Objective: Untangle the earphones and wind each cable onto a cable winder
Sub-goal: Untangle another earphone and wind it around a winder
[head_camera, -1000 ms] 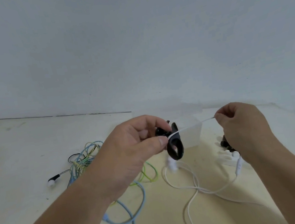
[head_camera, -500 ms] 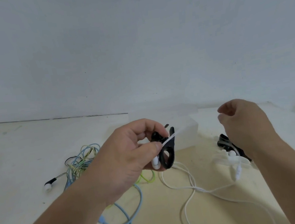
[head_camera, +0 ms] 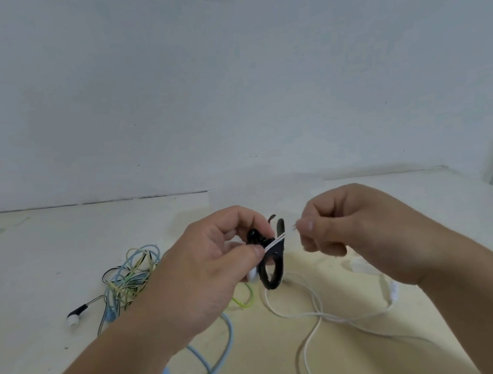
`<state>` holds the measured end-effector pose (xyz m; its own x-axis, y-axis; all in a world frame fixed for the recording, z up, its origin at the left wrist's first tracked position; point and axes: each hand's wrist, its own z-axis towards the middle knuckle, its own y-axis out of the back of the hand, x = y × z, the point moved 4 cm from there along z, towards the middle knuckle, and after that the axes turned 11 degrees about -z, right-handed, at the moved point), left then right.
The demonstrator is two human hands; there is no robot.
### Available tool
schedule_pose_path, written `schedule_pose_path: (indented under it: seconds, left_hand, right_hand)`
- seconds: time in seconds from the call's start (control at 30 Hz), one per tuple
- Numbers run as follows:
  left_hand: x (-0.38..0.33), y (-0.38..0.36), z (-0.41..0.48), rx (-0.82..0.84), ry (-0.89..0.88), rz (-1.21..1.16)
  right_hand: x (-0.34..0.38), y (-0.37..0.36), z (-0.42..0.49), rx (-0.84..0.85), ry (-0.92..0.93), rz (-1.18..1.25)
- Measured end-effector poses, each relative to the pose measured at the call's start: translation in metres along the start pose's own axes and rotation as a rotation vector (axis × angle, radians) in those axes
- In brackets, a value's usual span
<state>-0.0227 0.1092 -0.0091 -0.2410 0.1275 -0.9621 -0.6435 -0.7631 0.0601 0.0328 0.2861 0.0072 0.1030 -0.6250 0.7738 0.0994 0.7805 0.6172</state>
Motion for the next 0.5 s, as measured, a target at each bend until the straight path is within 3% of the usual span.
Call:
schedule_pose_path:
  seconds: [0.2, 0.5]
  left_hand:
    - [-0.001, -0.008, -0.002, 0.099, -0.022, 0.016]
    - [0.002, -0.009, 0.000, 0.069, -0.102, -0.011]
  right_hand:
    - [-0.003, -0.009, 0.005, -0.143, -0.034, 0.326]
    - [0.000, -0.010, 0.007, -0.196, -0.055, 0.445]
